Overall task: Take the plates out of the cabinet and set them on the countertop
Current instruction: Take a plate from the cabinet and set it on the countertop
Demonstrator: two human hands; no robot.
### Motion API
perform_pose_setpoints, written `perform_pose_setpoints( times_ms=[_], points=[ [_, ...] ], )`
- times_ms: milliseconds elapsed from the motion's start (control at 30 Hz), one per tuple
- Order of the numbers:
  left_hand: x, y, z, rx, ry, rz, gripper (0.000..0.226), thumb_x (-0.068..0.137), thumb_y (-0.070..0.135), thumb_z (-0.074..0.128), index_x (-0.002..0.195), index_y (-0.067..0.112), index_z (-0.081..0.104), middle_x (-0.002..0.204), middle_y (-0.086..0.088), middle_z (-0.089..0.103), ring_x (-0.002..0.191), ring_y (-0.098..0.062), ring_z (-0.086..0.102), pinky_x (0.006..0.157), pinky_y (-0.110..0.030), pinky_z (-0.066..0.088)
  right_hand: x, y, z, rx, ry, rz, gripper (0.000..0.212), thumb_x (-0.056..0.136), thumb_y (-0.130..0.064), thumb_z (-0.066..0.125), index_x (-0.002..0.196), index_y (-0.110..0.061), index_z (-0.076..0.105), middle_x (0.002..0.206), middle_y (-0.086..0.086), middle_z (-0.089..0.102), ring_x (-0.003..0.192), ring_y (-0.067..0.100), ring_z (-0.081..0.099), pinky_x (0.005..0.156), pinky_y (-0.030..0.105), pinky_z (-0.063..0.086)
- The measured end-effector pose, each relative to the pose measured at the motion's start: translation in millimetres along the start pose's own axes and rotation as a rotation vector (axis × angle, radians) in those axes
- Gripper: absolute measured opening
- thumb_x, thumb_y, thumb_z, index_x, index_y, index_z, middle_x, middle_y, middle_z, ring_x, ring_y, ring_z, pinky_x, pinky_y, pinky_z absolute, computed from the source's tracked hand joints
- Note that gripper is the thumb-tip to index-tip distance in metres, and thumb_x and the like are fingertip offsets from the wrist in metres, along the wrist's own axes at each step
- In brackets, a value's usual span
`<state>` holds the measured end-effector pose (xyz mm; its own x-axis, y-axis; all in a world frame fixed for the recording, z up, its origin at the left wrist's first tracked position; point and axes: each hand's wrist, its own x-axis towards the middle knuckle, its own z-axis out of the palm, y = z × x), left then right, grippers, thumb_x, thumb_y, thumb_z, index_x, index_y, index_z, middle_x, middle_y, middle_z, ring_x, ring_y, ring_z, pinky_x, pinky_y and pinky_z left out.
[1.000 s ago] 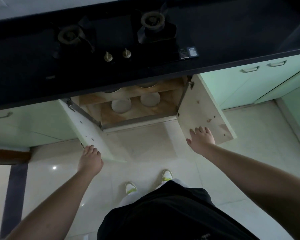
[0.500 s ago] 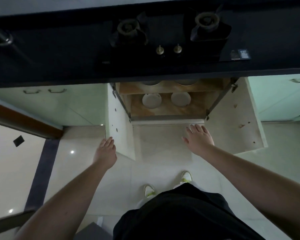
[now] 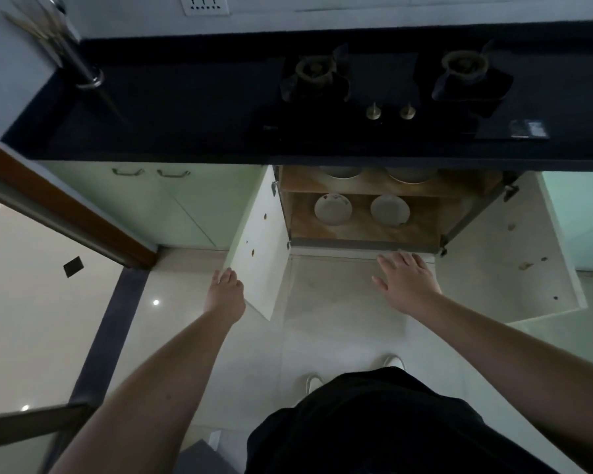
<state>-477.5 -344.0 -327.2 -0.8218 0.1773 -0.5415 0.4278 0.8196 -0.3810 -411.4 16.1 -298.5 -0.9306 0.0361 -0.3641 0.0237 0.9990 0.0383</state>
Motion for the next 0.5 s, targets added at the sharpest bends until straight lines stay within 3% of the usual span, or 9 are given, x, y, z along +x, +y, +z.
perform_pose_setpoints(
  times_ms=[167, 500],
  points=[
    [13, 14, -25, -0.055, 0.049, 0.038, 0.045, 0.099, 0.029, 0.035, 0.139, 0.011, 0.045, 0.147, -0.008, 0.043, 0.138, -0.025, 0.033, 0.116, -0.043, 0.022, -3, -1, -17, -0.006, 0.047, 0.012, 0.063, 0.099, -0.053, 0.020, 0.151, -0.019, 0.022, 0.158, 0.007, 0.026, 0.146, 0.026, 0.019, 0.119, 0.042, 0.013],
    [46, 58, -79, -0.010, 0.314, 0.273, 0.060, 0.101, 0.042, 0.025, 0.151, 0.009, 0.027, 0.160, -0.012, 0.025, 0.148, -0.028, 0.018, 0.119, -0.048, 0.014, -10, 10, -47, -0.006, 0.195, 0.067, 0.061, 0.099, -0.053, 0.026, 0.149, -0.019, 0.025, 0.155, 0.006, 0.031, 0.145, 0.026, 0.023, 0.118, 0.043, 0.018]
  ],
)
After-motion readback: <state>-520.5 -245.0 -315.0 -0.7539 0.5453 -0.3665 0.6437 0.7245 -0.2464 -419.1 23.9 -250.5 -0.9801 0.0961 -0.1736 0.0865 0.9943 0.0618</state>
